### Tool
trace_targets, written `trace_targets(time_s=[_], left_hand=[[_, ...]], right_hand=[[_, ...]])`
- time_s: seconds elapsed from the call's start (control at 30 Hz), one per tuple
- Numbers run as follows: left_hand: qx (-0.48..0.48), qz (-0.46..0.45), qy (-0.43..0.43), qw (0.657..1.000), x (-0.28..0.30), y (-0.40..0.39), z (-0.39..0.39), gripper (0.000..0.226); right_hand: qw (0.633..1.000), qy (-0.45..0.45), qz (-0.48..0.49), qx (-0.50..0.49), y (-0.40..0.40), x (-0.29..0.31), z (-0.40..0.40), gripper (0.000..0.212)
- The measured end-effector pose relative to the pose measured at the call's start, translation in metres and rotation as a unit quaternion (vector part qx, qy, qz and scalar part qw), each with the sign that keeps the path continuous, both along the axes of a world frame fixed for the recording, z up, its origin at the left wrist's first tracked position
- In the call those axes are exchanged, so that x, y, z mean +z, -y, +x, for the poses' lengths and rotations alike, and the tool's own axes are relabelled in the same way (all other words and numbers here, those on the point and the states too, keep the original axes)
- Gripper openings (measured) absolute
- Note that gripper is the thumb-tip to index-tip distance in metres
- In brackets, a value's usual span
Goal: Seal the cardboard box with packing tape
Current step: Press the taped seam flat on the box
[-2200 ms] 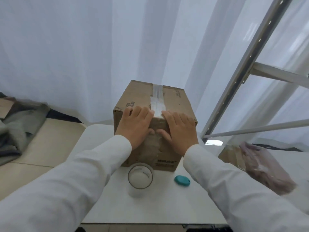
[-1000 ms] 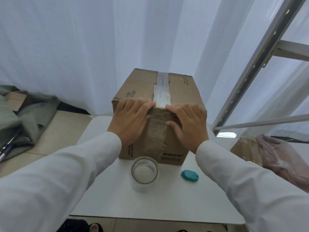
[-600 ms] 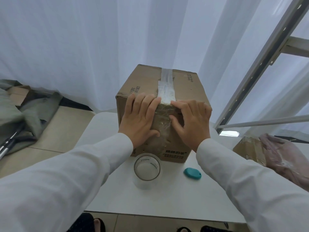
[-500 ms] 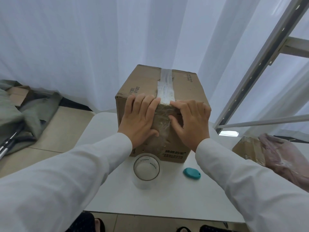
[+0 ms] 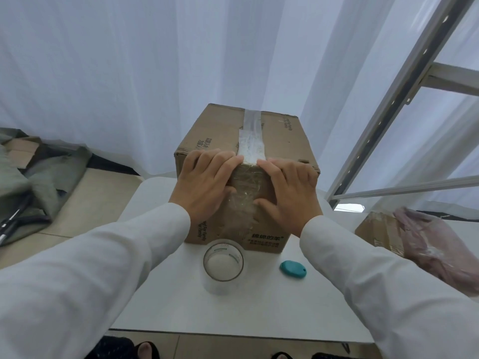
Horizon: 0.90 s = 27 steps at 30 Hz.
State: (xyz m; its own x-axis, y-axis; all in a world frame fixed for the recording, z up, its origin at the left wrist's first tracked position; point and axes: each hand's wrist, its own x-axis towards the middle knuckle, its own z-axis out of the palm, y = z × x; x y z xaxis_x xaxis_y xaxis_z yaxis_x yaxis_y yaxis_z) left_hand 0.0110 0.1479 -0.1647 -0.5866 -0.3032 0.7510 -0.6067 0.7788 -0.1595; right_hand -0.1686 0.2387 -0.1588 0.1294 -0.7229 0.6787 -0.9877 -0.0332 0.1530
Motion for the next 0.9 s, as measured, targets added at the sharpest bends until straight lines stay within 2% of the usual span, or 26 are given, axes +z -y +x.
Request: trace_targets(time_s=[0.13, 0.23, 0.3, 0.43, 0.53, 0.77, 0.83, 0.9], left_hand=[[-0.005, 0.032, -0.038, 0.999, 0.007, -0.003, -0.002, 0.037], [0.001, 0.039, -0.052, 0.998, 0.007, -0.005, -0.003, 0.035], [0.008, 0.029, -0.028, 0.999, -0.001, -0.004, -0.003, 0.049], [0.052, -0.002, 0.038, 0.998, -0.013, -0.001, -0.005, 0.102], [0.070, -0.001, 0.044, 0.997, -0.014, -0.002, -0.009, 0.111], [0.077, -0.003, 0.066, 0.995, -0.009, -0.005, -0.008, 0.110], [0.063, 0.002, 0.068, 0.996, -0.003, -0.007, -0.003, 0.098], [0.030, 0.010, 0.055, 0.998, 0.006, -0.007, 0.004, 0.072]], right_hand=[[0.999, 0.045, -0.002, 0.025, 0.002, 0.010, -0.004, 0.046], [0.999, 0.046, 0.000, 0.022, 0.002, 0.005, -0.004, 0.043], [0.999, 0.032, 0.000, 0.014, 0.002, -0.001, -0.003, 0.051], [1.000, 0.002, -0.020, 0.002, 0.004, -0.012, 0.004, 0.079], [0.999, -0.011, -0.021, -0.022, 0.006, -0.015, 0.007, 0.089], [0.999, -0.024, 0.003, -0.044, 0.003, -0.010, 0.011, 0.098], [0.999, -0.032, 0.013, -0.040, -0.002, -0.009, 0.011, 0.095], [0.999, -0.048, 0.003, -0.003, -0.012, -0.013, 0.019, 0.084]])
